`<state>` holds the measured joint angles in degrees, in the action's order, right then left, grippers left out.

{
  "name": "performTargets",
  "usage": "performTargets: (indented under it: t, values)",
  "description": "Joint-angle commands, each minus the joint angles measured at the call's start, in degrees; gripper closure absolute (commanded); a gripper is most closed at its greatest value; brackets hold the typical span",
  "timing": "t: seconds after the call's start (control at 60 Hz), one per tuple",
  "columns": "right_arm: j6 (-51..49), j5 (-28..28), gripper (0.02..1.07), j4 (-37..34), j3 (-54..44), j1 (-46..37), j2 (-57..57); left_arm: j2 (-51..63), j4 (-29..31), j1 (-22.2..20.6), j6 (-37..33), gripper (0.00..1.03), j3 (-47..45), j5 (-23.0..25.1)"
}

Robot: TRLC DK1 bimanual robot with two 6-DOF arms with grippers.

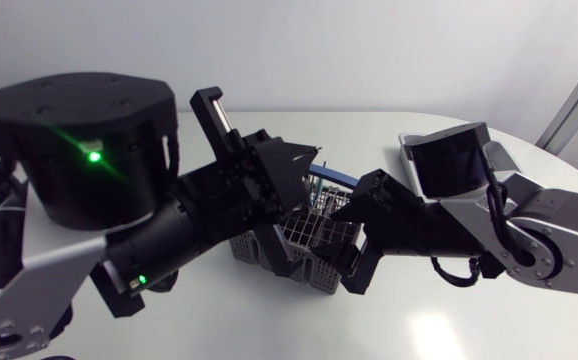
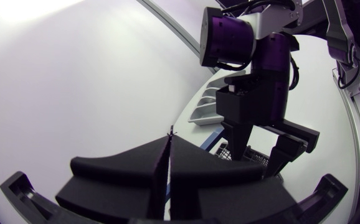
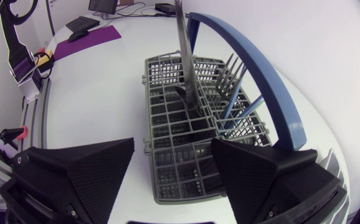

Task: Unload the cutlery basket into the drawer organizer.

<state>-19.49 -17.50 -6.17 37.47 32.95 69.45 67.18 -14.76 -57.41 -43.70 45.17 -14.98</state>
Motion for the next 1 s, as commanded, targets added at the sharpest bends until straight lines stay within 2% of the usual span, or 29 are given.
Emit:
performTargets:
  t: [0.0,0.2,0.733,0.983]
  values:
    - [1.0,0.5,0.18,0.0,-1.2,0.2,-0.5,0.8,2.4,0.5,3.1,1.0,3.3,2.3]
    - [1.0,0.5,0.18,-0.2,-1.3,0.1,-0.3,1.2,8.0,1.9,6.0,1.0,7.1,5.5]
    - [1.6,1.2,0.19,-0.3,0.3,-2.9,7.2,-2.1,6.4,2.2,6.2,1.0,5.6,6.5]
    - [1.4,0.4,0.19,-1.8,1.1,-3.5,5.7,-3.0,4.1,2.3,5.7,1.0,3.4,6.5]
